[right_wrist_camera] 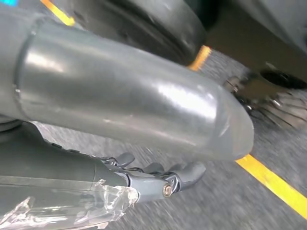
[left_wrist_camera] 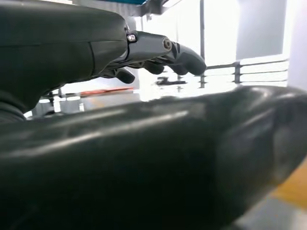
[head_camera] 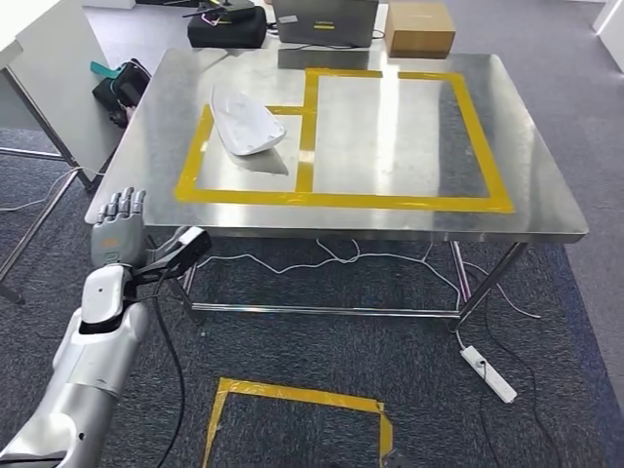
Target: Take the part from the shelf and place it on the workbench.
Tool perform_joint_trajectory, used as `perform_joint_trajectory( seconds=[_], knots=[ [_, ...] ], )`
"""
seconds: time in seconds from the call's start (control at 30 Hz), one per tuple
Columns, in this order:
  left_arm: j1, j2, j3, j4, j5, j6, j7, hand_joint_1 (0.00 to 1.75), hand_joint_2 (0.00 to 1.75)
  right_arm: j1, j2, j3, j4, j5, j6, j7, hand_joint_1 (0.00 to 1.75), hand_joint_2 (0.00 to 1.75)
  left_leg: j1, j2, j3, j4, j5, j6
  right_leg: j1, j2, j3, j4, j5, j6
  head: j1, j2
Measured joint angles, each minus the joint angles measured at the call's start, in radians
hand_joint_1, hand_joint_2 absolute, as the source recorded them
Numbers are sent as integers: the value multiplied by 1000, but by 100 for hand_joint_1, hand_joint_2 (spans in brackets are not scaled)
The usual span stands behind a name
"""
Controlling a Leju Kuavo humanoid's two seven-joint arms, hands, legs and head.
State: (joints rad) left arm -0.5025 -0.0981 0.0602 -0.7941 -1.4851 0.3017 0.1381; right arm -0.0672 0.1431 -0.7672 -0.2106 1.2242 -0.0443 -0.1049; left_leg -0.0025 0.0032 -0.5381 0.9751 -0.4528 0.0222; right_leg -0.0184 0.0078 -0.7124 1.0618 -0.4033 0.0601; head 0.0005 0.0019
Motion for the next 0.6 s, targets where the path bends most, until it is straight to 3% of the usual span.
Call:
perform_joint_trajectory(
  seconds=[0.07, 0.1, 0.13, 0.17, 0.23, 0.3, 0.33, 0.37, 0.43, 0.47, 0.5, 0.57, 0.6],
  knots=[
    [23, 22, 49, 25, 0, 17, 2, 0, 0, 5, 0, -6, 0, 4, 0, -1, 0, 0, -2, 1, -28, 1, 23, 7, 1, -1, -35, 136, -106, 1, 2, 0],
    [35, 31, 73, 39, 0, 26, 2, 0, 0, 5, -1, -8, 0, 6, 0, -1, 0, 0, -4, 1, -43, 1, 35, 8, 1, -1, -44, 201, -136, 1, 2, 0],
    [48, 39, 95, 53, 0, 33, 1, 0, 0, 4, -1, -10, 0, 8, 0, -1, 0, 0, -6, 1, -59, 2, 47, 8, 3, -1, -41, 241, -143, -1, 2, 0],
    [60, 45, 116, 67, 0, 37, 1, 0, 0, 3, -2, -13, 0, 10, -1, -1, 0, 0, -7, 1, -73, 3, 58, 7, 6, -1, -20, 247, -129, -4, 2, 0],
    [80, 58, 152, 89, 0, 44, 0, 0, 0, 1, -4, -17, 0, 13, -1, -1, 0, 0, -8, 1, -99, 4, 80, 3, 13, -1, 75, 155, -88, -14, 2, 0],
    [89, 67, 176, 102, 0, 46, -1, 0, 0, -4, -7, -19, 0, 15, -1, 0, 0, 0, -10, -1, -117, 5, 101, -5, 21, -1, 188, 6, -96, -23, 1, 0],
    [91, 70, 186, 108, 0, 44, 0, 0, 0, -6, -8, -20, -1, 15, -2, 0, 0, 0, -10, -1, -121, 5, 111, -10, 24, -1, 218, -43, -108, -26, 1, 0],
    [94, 73, 196, 115, 0, 42, 1, 0, 0, -7, -8, -21, -1, 15, -3, 2, 0, 0, -9, -2, -123, 4, 120, -16, 27, -1, 228, -67, -115, -30, 1, 0],
    [110, 79, 220, 137, 1, 41, -1, 0, 0, -7, -8, -27, -1, 15, -6, 6, 0, 0, -6, -2, -127, 3, 127, -29, 26, -1, 214, -71, -100, -43, 2, 0],
    [124, 81, 235, 151, 2, 41, -6, 0, 0, -7, -8, -31, -1, 14, -7, 9, 0, 0, -5, -2, -134, 15, 105, -36, 25, -1, 208, -72, -88, -52, 1, 0],
    [141, 84, 253, 168, 5, 41, -14, 0, 0, -7, -8, -35, -1, 12, -10, 12, 0, 0, -3, -3, -145, 46, 65, -43, 22, 0, 198, -74, -75, -59, -2, 0],
    [181, 86, 299, 214, 22, 45, -43, 0, 0, -6, -8, -45, -1, 6, -15, 16, 0, 0, 2, -4, -178, 164, -42, -54, 21, 4, 172, -74, -49, -65, -6, 0],
    [206, 84, 326, 243, 34, 54, -63, 0, 0, -3, -8, -51, -1, 3, -17, 17, 0, 0, 4, -4, -192, 230, -77, -58, 20, 5, 156, -73, -36, -64, -7, 0]
  ],
)
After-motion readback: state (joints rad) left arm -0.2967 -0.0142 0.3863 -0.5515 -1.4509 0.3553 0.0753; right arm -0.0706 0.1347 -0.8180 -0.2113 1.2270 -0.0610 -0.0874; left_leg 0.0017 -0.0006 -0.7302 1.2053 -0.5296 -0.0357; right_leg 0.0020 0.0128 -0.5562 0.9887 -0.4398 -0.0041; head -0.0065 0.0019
